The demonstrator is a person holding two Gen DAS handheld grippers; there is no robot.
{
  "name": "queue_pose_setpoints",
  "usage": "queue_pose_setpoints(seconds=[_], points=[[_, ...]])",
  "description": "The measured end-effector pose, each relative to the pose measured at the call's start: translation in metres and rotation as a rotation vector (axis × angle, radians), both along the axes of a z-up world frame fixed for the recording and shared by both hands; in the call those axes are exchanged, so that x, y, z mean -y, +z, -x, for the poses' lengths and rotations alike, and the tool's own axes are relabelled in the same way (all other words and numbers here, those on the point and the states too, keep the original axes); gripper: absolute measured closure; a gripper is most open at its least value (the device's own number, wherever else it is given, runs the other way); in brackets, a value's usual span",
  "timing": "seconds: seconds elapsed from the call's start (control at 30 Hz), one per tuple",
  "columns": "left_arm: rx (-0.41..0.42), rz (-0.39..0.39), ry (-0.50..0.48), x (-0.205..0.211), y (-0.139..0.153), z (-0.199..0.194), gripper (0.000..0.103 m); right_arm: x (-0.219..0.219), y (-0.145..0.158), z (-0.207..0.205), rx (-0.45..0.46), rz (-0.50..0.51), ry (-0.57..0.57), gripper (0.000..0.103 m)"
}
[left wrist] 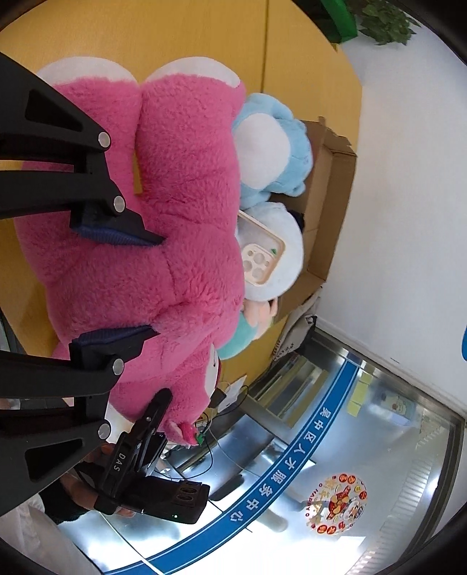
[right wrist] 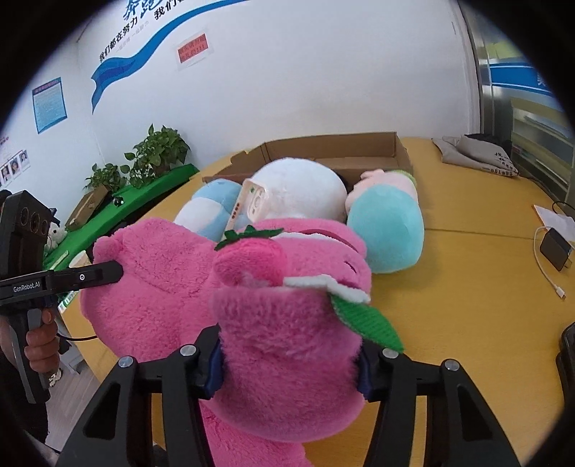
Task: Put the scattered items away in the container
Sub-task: 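Grasp the large pink bear with the right gripper and lift it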
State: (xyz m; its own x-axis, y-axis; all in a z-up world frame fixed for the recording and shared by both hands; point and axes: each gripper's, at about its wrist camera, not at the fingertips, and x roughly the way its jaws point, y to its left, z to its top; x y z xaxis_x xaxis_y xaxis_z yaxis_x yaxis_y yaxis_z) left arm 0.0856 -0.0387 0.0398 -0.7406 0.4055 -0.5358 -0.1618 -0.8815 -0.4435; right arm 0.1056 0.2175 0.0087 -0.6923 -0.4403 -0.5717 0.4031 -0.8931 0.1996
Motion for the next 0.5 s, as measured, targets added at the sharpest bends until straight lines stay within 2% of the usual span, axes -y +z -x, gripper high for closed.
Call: queue_pose_setpoints(seconds=[0.1,0.2,0.37,0.5], points=[[-0.085,0.021,0.005,0.004,0.035,-0.001,0.062,-0.002,0.031,0.000,-0.075,0.045,0.011,0.049],[-0.166,0.054,0.009,0.008,0.066,0.015,0.062,0.002,0.062,0.010,-0.173,0.061,0.009,0.049],[-0.244,0.071,0.003,0.023,0.106,0.074,0.062,0.007,0.107,0.053,-0.304,0.056,-0.018,0.049],[-0.285,0.078,0.001,0.037,0.134,0.130,0.062,0.009,0.136,0.105,-0.368,0.068,-0.041,0.048]])
